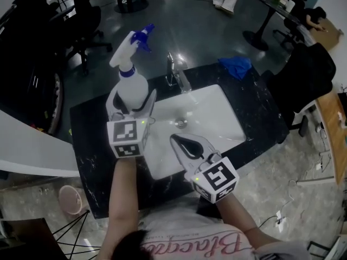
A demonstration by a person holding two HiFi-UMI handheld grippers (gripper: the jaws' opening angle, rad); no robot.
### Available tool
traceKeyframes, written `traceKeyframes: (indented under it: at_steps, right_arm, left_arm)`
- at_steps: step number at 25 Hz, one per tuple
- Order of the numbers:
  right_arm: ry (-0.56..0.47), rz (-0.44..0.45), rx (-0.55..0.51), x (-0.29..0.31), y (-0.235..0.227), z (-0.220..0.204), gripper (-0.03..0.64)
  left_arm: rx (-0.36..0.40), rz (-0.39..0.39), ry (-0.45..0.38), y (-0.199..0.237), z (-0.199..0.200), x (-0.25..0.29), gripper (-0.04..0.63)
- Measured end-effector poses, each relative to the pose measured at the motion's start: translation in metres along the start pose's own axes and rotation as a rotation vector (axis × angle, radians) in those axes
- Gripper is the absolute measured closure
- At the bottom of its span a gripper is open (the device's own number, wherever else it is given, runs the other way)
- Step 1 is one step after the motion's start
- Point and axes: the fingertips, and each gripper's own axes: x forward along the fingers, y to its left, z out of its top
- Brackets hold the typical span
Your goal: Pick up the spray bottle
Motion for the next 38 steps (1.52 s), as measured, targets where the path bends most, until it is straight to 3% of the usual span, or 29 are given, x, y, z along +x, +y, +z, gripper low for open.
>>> traceKeyframes:
  at_steps: [17,38]
  right_arm:
    - [-0.131,-0.033,-0.105,-0.03,0.042,0.053,0.617]
    - [-0.221,-0.047,-0.18,-0.044,0.063,0.084,0.617]
  left_arm:
    - [-0.012,-0.041,-0.071,-0.02,0.072,-0.135,0.19]
    - [-0.049,-0.081,-0.078,-0.038,0.076,-0.176,0.19]
